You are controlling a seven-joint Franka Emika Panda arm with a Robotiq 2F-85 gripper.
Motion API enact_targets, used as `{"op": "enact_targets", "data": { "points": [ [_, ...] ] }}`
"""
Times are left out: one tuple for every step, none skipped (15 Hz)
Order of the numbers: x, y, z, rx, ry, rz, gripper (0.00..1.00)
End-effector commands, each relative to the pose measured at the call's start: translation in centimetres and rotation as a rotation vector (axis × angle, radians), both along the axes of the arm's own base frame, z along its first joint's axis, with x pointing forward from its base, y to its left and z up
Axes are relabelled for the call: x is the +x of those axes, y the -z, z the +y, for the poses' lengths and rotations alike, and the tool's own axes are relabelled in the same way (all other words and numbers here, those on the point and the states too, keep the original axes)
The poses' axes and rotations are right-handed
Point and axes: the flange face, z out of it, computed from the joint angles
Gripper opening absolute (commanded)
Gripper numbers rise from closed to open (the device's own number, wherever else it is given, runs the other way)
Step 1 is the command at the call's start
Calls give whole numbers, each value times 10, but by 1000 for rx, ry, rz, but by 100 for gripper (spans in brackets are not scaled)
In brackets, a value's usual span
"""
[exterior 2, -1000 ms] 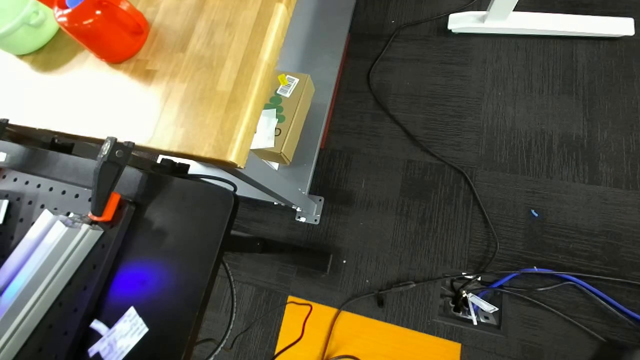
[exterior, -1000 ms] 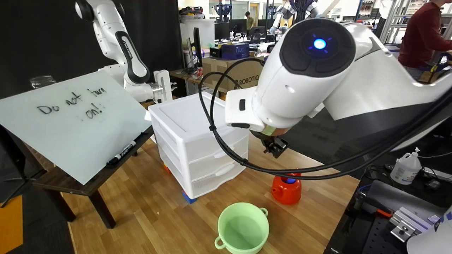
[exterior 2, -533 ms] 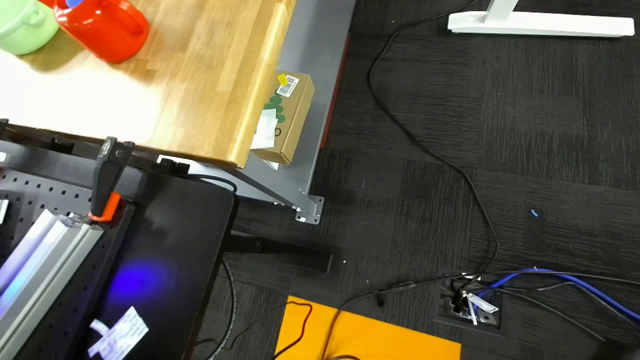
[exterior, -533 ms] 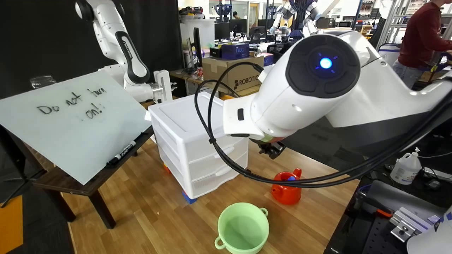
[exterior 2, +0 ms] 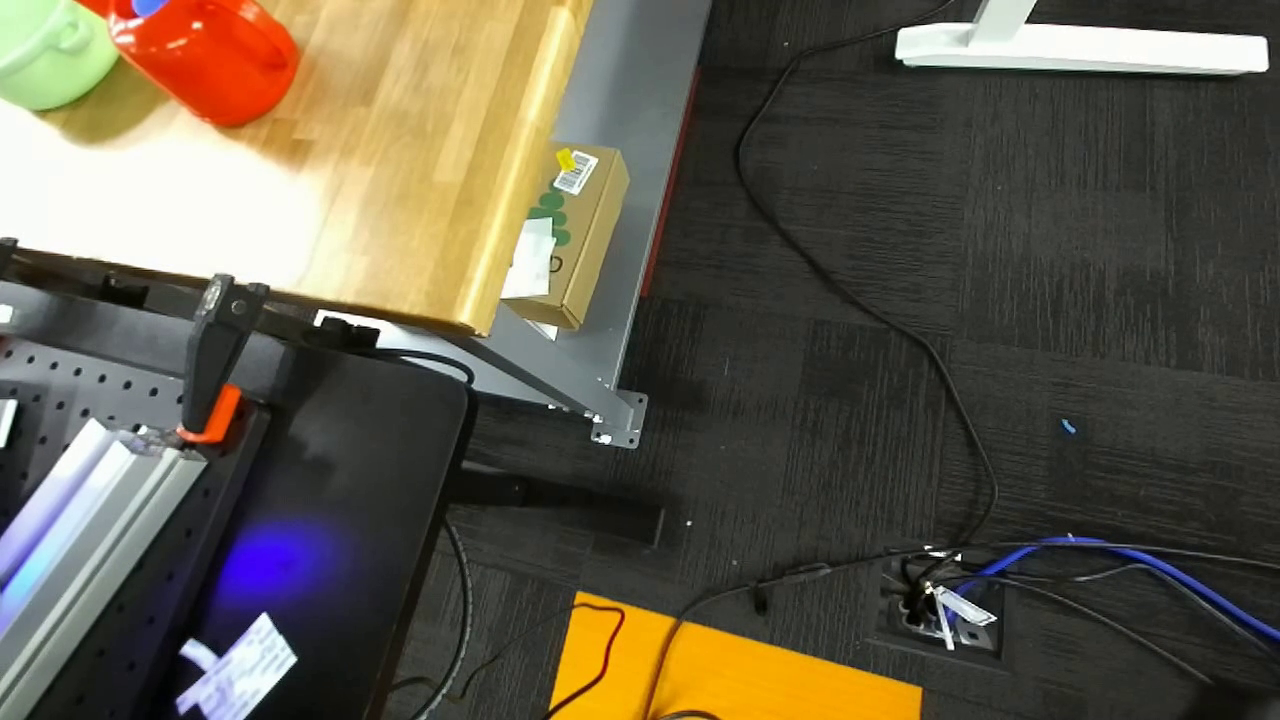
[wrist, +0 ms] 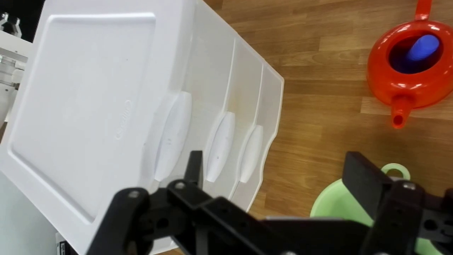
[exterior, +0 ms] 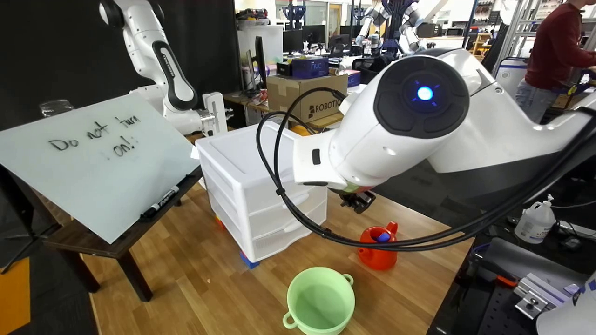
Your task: Open the top drawer
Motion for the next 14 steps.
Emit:
{"op": "enact_targets", "data": {
  "points": [
    [0, -1, 0, 0, 0, 1, 100],
    [0, -1, 0, 0, 0, 1, 100],
    [2, -2, 0, 10, -7, 8, 100],
    [3, -5, -1, 13, -10, 4, 100],
    [5, -7, -1, 11, -10, -3, 100],
    [7, -11, -1, 2, -8, -11, 100],
    [9, -14, -1, 1, -9, -15, 100],
    [12, -15, -1, 2, -12, -14, 100],
    [14, -16, -1, 2, -13, -12, 100],
    [16, -15, -1, 4, -16, -7, 100],
    [18, -14, -2, 0, -16, -6, 100],
    [19, -12, -3, -1, -14, -2, 100],
    [20, -11, -3, -3, -16, 2, 100],
    [21, -9, -3, -3, -20, 8, 100]
  ]
}}
